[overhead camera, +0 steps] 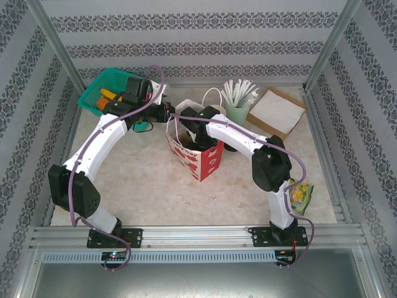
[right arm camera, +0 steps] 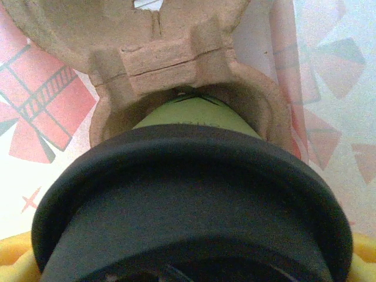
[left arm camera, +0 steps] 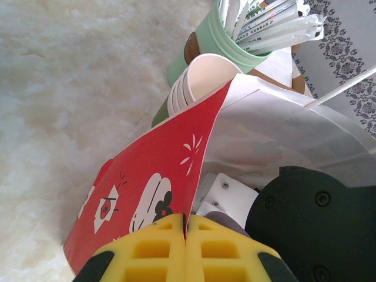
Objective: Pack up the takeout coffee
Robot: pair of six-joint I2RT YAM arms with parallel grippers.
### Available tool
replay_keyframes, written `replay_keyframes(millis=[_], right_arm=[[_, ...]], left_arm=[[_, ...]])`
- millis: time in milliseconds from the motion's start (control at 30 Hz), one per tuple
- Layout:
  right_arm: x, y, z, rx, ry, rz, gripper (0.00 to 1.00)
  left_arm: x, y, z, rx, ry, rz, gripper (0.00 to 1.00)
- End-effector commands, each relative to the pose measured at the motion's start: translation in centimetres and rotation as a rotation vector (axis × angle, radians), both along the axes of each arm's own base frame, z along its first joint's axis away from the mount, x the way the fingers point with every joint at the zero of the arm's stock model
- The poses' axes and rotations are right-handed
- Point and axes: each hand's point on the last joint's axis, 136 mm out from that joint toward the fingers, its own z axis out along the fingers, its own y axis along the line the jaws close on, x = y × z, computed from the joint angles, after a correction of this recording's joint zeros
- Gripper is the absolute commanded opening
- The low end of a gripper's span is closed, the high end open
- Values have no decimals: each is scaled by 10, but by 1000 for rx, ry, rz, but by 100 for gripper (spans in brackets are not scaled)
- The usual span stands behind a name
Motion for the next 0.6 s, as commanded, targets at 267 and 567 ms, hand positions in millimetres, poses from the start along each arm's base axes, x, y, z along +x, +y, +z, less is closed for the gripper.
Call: replay_keyframes(millis=[267,567], right_arm=[[19,13,-18,24,-59,-20,72],[4,-5,-50,-21,-10,-51,72]], left_arm=[[-2,-9,15,-51,-43,-34,0],[-4,-9,13,-51,-36,-33,0]])
